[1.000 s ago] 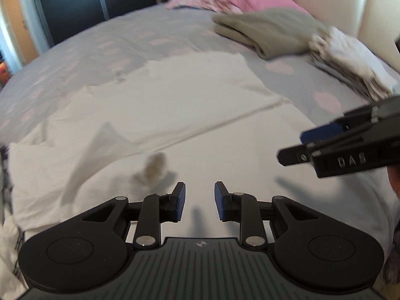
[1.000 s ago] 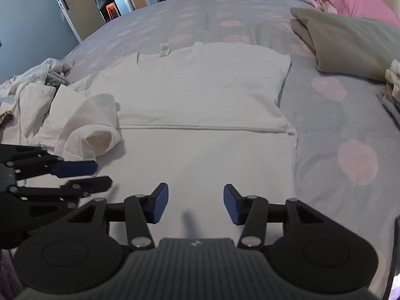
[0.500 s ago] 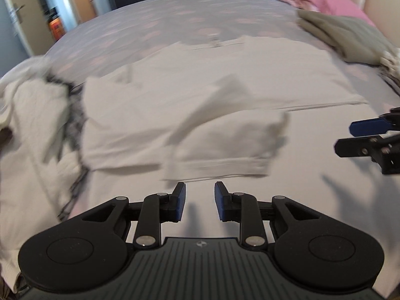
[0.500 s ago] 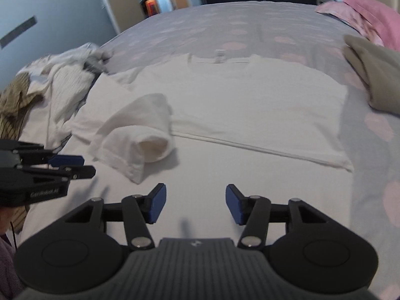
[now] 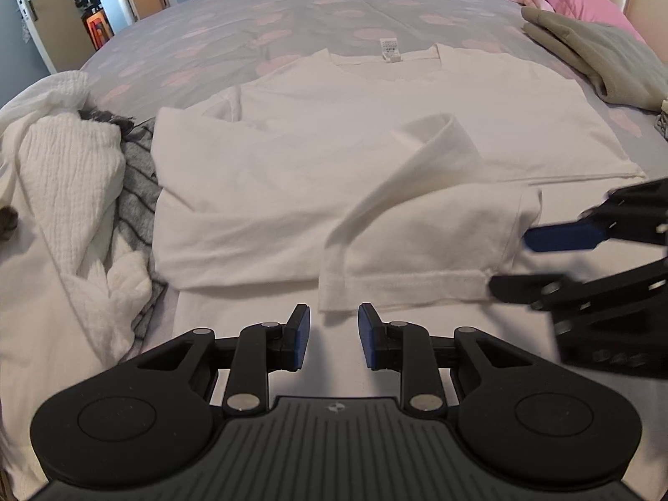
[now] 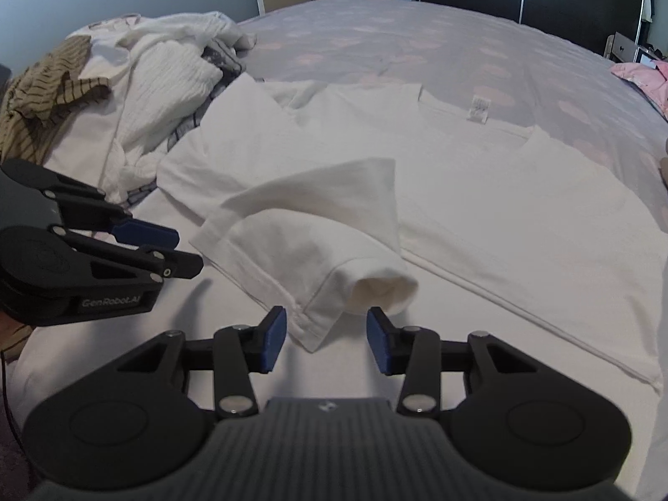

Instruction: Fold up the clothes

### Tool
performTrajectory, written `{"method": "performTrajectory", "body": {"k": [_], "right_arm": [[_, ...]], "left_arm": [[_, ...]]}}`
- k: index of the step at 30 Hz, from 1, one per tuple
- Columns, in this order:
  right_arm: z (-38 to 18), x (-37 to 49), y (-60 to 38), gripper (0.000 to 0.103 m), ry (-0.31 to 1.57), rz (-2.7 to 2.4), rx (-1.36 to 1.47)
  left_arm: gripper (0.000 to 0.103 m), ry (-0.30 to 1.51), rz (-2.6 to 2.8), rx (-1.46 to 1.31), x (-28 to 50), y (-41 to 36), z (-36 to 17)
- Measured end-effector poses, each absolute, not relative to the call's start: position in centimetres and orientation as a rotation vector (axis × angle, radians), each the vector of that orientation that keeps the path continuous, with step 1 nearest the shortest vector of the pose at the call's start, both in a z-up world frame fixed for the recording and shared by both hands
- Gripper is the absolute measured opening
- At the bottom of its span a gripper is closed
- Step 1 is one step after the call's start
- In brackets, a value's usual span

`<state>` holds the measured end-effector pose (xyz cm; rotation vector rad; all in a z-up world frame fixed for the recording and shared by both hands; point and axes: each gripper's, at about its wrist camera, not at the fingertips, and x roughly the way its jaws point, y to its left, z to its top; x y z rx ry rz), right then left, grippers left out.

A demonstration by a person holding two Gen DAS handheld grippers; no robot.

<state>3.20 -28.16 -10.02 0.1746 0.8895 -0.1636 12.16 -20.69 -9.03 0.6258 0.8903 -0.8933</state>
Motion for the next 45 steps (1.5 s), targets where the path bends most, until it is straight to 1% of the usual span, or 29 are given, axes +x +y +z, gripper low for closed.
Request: {"method": "performTrajectory", "body": {"k": [1, 2, 3, 4, 5, 9, 12, 18, 20, 26, 29, 32, 35, 37, 39, 43, 45], "right_arm": [[-10.1, 3.5, -28.1, 0.045, 0.892, -0.158, 0.181], [-10.3, 3.8, -28.1, 0.042, 0.895, -0.153, 0.187], [-10.4, 4.2, -28.1, 0.031, 0.898, -0.148, 0.193], [-10.5, 4.5, -28.0, 0.022, 0.901, -0.143, 0.199], [-10.6, 4.8, -28.0, 0.008, 0.902, -0.137, 0.205], [-8.7, 4.6, -28.5, 0.005, 0.861, -0.124, 0.216], [-6.8, 4.0, -30.1, 0.005, 0.822, -0.173, 0.243], [-5.1, 2.7, -34.9, 0.005, 0.787, -0.343, 0.274], [-5.3, 2.1, -36.9, 0.005, 0.797, -0.396, 0.329], [-8.0, 0.8, -40.7, 0.007, 0.931, -0.437, 0.533], [-8.5, 0.2, -40.7, 0.007, 0.993, -0.478, 0.512], [-8.6, -0.3, -40.5, 0.016, 1.038, -0.572, 0.402], [-8.1, -0.8, -40.7, 0.016, 0.998, -0.578, 0.372], [-7.5, -0.6, -40.2, 0.019, 0.950, -0.524, 0.376], [-7.0, 0.3, -39.5, 0.032, 0.908, -0.468, 0.367], [-6.4, 2.4, -38.8, 0.035, 0.864, -0.407, 0.373], [-6.3, 3.3, -39.1, 0.040, 0.854, -0.395, 0.418]], "left_arm": [[0.023, 0.891, -0.894, 0.623, 12.3, -20.8, -9.0], [0.023, 0.894, -0.891, 0.620, 12.5, -20.9, -9.0], [0.023, 0.898, -0.886, 0.619, 12.7, -20.9, -9.0], [0.023, 0.902, -0.881, 0.617, 12.9, -21.0, -9.0], [0.023, 0.905, -0.877, 0.616, 13.1, -21.1, -9.0], [0.023, 0.909, -0.866, 0.604, 13.8, -21.0, -9.0], [0.024, 0.919, -0.857, 0.600, 14.0, -21.0, -9.1], [0.024, 0.918, -0.872, 0.606, 13.5, -21.5, -9.1], [0.024, 0.916, -0.881, 0.609, 13.4, -21.7, -9.0], [0.024, 0.909, -0.895, 0.625, 13.2, -21.9, -9.2], [0.024, 0.908, -0.882, 0.632, 13.4, -21.8, -9.3], [0.024, 0.915, -0.865, 0.632, 13.9, -21.7, -9.5], [0.024, 0.922, -0.848, 0.628, 14.4, -21.5, -9.5], [0.024, 0.925, -0.839, 0.620, 14.8, -21.4, -9.5], [0.024, 0.927, -0.833, 0.613, 15.0, -21.4, -9.4], [0.024, 0.932, -0.826, 0.609, 15.5, -21.4, -9.1], [0.024, 0.933, -0.828, 0.605, 15.6, -21.5, -8.9]]}}
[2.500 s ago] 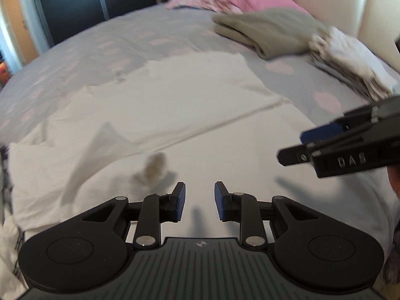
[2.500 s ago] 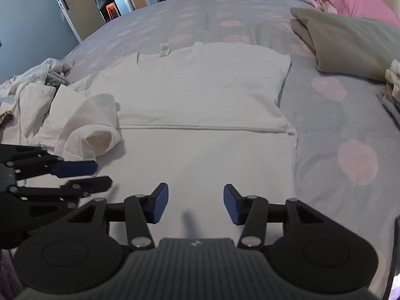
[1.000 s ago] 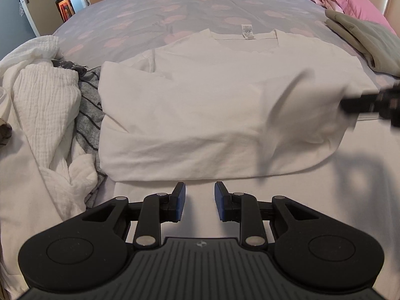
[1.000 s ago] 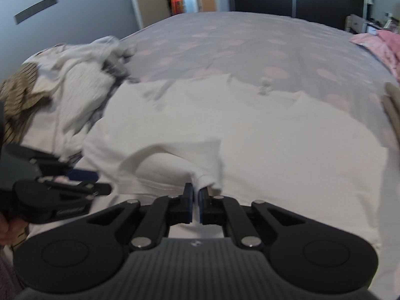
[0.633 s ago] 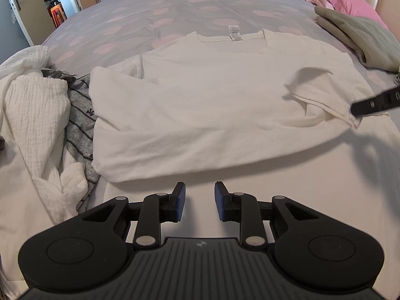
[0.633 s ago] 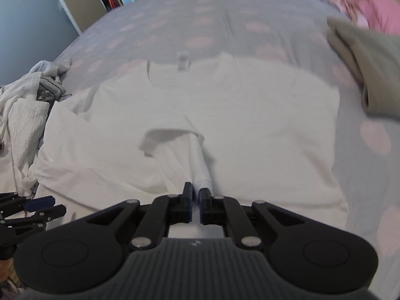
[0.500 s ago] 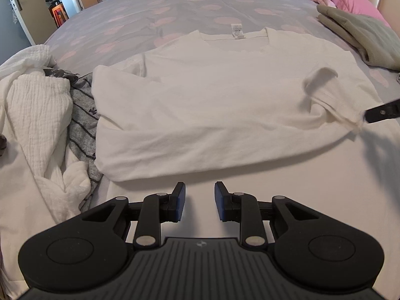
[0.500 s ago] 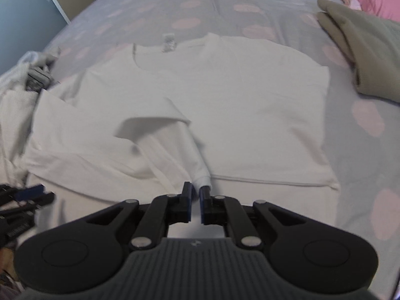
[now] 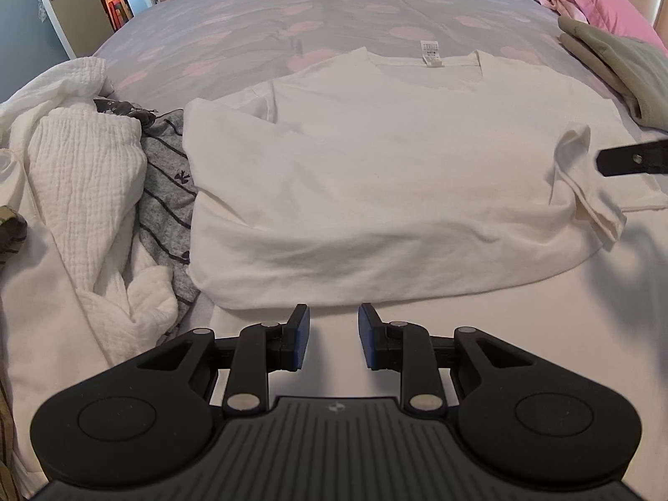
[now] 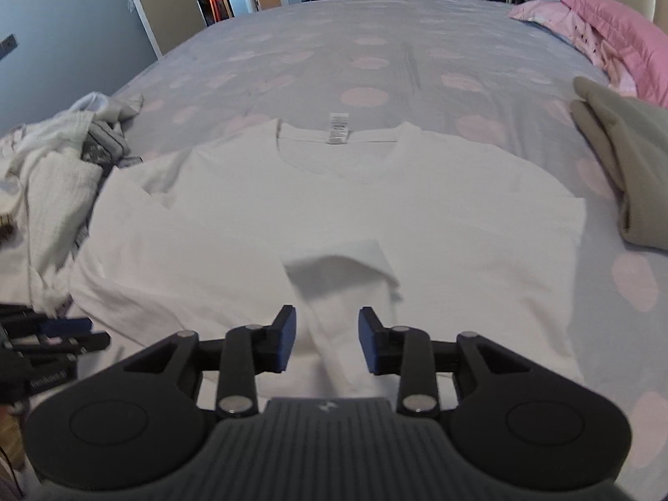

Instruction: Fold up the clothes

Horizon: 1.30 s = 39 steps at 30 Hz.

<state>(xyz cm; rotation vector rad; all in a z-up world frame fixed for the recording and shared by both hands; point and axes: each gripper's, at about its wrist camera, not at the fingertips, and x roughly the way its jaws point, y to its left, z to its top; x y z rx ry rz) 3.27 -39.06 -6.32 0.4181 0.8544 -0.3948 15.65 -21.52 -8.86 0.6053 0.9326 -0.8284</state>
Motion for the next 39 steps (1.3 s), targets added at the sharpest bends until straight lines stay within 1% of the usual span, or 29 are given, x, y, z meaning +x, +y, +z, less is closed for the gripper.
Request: {"method": "performTrajectory", "body": {"k": [5, 7, 9, 10, 11, 12, 13, 15, 18, 23, 26, 27, 28, 31, 33, 35, 38, 39], "right_arm": [[-6.2, 5.5, -39.7, 0.049, 0.849, -0.393, 0.531], [-6.3, 6.3, -39.7, 0.049, 0.864, -0.421, 0.530], [-6.7, 6.9, -40.0, 0.047, 0.888, -0.459, 0.514], [-6.9, 7.0, -40.3, 0.045, 0.901, -0.476, 0.510], [-7.0, 6.8, -40.7, 0.039, 0.906, -0.489, 0.516], [-7.0, 6.6, -41.2, 0.030, 0.908, -0.501, 0.522], [-6.9, 6.2, -41.6, 0.024, 0.901, -0.508, 0.521], [-6.3, 5.4, -42.5, 0.003, 0.887, -0.520, 0.516], [-5.1, 3.8, -43.4, 0.000, 0.850, -0.524, 0.522], [-3.7, 0.9, -44.3, 0.000, 0.824, -0.564, 0.499], [-4.1, -0.7, -44.9, 0.000, 0.835, -0.593, 0.507], [-4.3, -1.0, -45.0, 0.001, 0.834, -0.593, 0.513], [-4.5, -1.3, -45.0, 0.005, 0.832, -0.591, 0.520], [-4.8, -0.9, -44.3, 0.011, 0.821, -0.524, 0.547], [-4.8, 0.1, -43.3, 0.029, 0.811, -0.494, 0.527], [-4.9, 1.2, -42.4, 0.030, 0.810, -0.466, 0.521], [-5.2, 2.6, -42.2, 0.040, 0.814, -0.453, 0.555], [-5.3, 3.1, -42.2, 0.041, 0.816, -0.453, 0.572]], "left_arm": [[0.024, 0.907, -0.829, 0.588, 16.2, -22.0, -7.7], [0.023, 0.900, -0.822, 0.578, 16.6, -22.1, -7.1], [0.024, 0.892, -0.815, 0.569, 17.0, -22.1, -6.7], [0.024, 0.890, -0.808, 0.566, 17.2, -22.0, -6.6], [0.024, 0.892, -0.799, 0.565, 17.5, -21.8, -6.6], [0.024, 0.894, -0.790, 0.564, 17.8, -21.6, -6.7], [0.024, 0.896, -0.782, 0.562, 18.1, -21.5, -6.7], [0.024, 0.901, -0.762, 0.565, 18.7, -20.9, -6.8], [0.024, 0.901, -0.736, 0.574, 19.2, -19.7, -7.0], [0.024, 0.898, -0.710, 0.580, 19.8, -17.9, -7.3], [0.025, 0.918, -0.679, 0.566, 20.4, -17.2, -7.7], [0.025, 0.925, -0.670, 0.563, 20.5, -17.1, -7.8], [0.025, 0.931, -0.662, 0.561, 20.6, -17.0, -7.9], [0.025, 0.928, -0.657, 0.573, 20.4, -17.4, -8.0], [0.025, 0.926, -0.664, 0.573, 20.3, -17.8, -7.8], [0.025, 0.922, -0.669, 0.571, 20.1, -18.2, -7.6], [0.025, 0.914, -0.680, 0.574, 19.8, -18.9, -7.3], [0.025, 0.910, -0.685, 0.575, 19.7, -19.1, -7.2]]}}
